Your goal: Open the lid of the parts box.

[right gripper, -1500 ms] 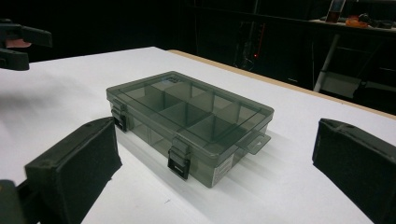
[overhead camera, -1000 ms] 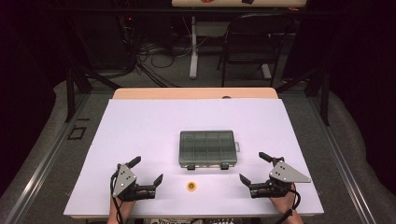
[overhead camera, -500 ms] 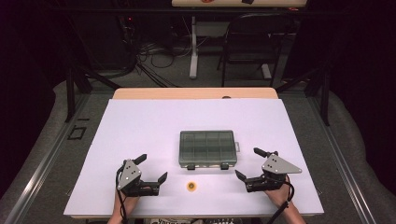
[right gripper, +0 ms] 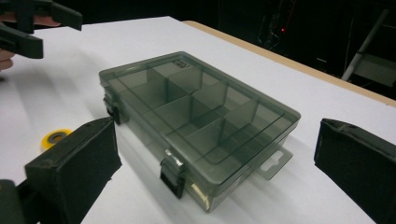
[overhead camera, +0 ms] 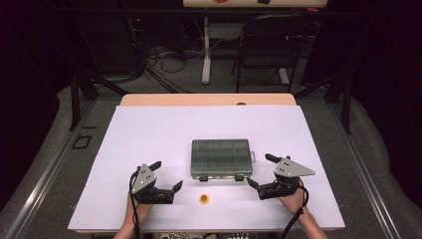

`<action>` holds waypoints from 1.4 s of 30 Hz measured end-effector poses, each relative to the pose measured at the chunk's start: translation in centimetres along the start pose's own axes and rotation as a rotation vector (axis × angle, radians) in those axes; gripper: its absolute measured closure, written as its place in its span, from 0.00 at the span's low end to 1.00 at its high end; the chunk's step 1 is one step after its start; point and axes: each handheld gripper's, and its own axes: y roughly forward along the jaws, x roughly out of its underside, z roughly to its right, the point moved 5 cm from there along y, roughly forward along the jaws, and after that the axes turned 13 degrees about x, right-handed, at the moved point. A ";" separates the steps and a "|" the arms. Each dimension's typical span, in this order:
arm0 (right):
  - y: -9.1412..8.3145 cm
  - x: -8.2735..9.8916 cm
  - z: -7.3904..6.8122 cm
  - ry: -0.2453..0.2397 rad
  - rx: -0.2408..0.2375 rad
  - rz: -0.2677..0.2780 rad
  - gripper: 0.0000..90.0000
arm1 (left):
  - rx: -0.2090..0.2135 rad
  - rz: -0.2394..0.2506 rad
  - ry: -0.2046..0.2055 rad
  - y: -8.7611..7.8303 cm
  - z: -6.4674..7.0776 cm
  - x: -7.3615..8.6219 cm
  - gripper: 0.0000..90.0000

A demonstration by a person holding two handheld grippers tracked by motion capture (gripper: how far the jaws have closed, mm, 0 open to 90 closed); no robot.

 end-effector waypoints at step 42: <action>3.6 -0.4 0.8 -0.009 -0.121 -0.191 0.00 | 0.124 -0.085 0.004 2.9 -0.5 -1.5 0.00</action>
